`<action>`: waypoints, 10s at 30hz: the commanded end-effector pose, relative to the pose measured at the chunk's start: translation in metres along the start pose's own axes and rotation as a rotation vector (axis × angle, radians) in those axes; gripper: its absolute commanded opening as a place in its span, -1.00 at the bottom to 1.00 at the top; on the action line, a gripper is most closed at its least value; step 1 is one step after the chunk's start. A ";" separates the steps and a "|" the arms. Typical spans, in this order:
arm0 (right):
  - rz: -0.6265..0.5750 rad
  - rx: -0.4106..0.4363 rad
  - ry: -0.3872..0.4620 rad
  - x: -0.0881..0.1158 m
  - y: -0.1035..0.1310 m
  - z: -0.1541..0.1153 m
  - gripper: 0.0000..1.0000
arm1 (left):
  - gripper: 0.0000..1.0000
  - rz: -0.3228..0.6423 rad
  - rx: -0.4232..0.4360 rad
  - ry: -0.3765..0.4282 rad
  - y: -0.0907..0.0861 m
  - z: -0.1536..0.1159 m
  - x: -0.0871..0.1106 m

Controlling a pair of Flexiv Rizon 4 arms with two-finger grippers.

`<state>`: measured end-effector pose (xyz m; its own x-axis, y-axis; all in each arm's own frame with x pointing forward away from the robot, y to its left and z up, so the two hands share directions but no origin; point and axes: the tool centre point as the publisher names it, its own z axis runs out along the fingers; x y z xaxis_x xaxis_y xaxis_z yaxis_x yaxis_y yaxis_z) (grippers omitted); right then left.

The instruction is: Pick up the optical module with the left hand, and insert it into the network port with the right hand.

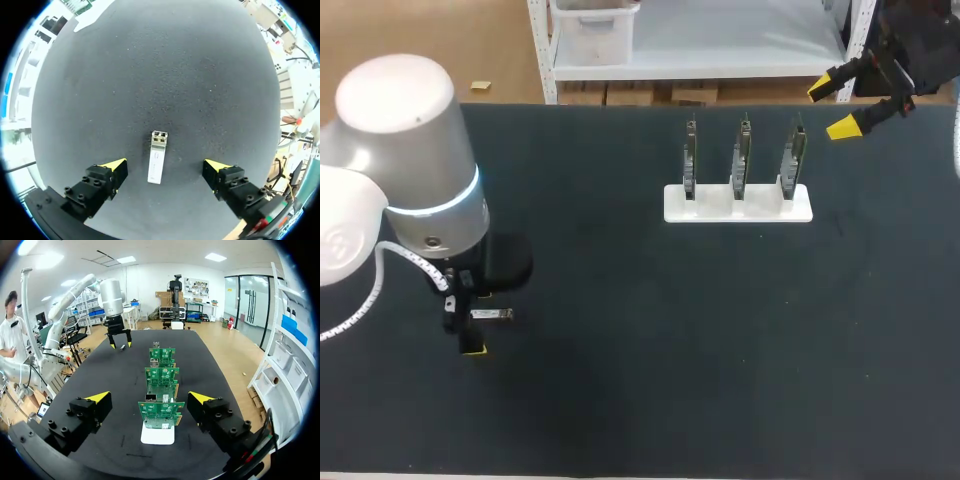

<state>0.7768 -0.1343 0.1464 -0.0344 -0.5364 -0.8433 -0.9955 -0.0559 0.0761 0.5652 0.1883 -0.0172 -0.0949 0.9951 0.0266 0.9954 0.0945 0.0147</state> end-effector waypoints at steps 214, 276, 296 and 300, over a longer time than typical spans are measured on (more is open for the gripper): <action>0.000 0.001 0.001 0.000 0.000 0.000 1.00 | -1.00 0.027 0.094 -1.477 0.169 -0.201 -0.466; 0.000 0.001 0.001 0.000 0.000 0.000 1.00 | -1.00 0.027 0.095 -1.475 0.169 -0.199 -0.467; 0.022 0.078 -0.056 -0.016 0.000 -0.034 1.00 | -1.00 0.027 0.095 -1.475 0.169 -0.199 -0.467; -0.017 0.085 -0.055 -0.027 0.002 -0.037 1.00 | -1.00 0.027 0.095 -1.475 0.169 -0.199 -0.467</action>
<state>0.7857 -0.1534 0.1831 -0.0237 -0.4819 -0.8759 -0.9996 -0.0009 0.0276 0.7715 -0.2652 0.1722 -0.0379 0.1191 -0.9922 0.9990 0.0261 -0.0351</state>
